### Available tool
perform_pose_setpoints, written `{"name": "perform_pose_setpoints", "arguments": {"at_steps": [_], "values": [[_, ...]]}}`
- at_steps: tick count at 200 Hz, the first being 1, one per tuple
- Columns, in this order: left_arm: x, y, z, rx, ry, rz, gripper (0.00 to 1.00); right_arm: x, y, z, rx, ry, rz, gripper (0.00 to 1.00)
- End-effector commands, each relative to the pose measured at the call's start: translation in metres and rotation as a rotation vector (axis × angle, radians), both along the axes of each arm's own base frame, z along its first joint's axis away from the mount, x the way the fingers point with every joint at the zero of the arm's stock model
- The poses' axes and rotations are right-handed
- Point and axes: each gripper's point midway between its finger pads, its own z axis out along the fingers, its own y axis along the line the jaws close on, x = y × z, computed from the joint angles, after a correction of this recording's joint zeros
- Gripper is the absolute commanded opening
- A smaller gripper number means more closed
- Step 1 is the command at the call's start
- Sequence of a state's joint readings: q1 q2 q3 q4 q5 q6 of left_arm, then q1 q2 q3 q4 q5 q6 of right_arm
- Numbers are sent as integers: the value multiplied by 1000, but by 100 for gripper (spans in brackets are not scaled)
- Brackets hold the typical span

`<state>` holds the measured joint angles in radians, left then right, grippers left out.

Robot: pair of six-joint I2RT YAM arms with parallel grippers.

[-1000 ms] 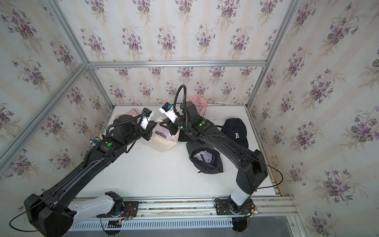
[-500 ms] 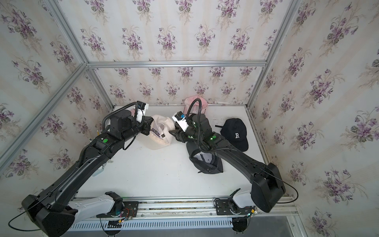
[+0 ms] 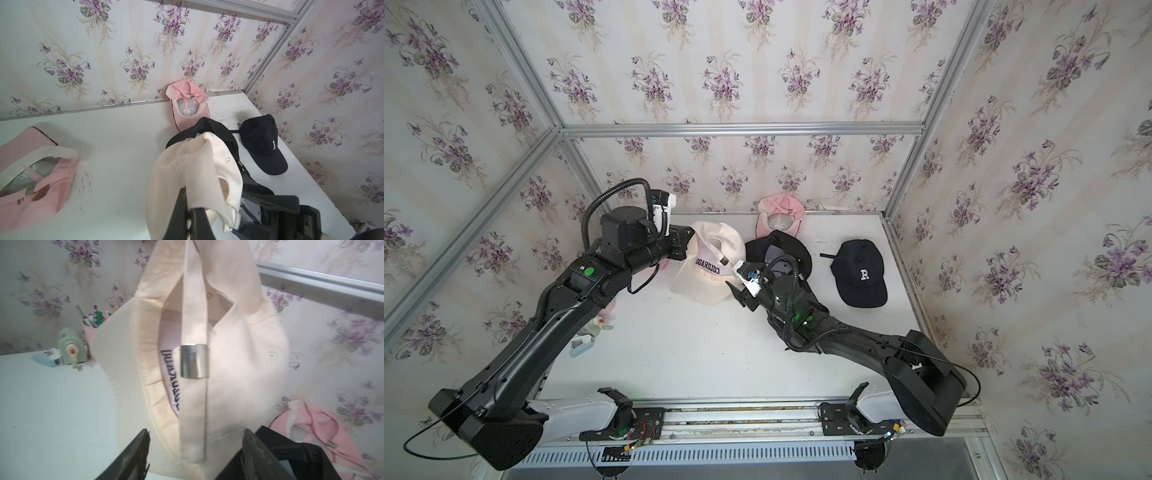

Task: Open the adjustable buckle of the baseball cap
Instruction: Pick up the baseball cap from the center of the board.

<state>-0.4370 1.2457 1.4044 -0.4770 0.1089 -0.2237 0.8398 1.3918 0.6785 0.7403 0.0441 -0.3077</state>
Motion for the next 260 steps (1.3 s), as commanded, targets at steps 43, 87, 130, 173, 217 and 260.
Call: {"name": "perform_pose_setpoints", "arguments": {"at_steps": [43,87,130,173,217,260], "values": [[-6,-3,13,-111,26,-19,0,30,-30,39,138,-156,-267,62],[-5,-1,15,-197,66,-24,0,21,-14,37,157,-146,-156,61],[-3,-4,14,-229,86,-31,0,21,-2,32,162,-129,-121,67],[-2,-5,16,-250,86,-30,0,33,7,20,112,-103,-141,67],[-1,-4,20,-263,82,-26,0,33,16,9,100,-98,-143,68],[-2,-3,20,-260,84,-23,0,42,10,9,120,-90,-206,64]]}}
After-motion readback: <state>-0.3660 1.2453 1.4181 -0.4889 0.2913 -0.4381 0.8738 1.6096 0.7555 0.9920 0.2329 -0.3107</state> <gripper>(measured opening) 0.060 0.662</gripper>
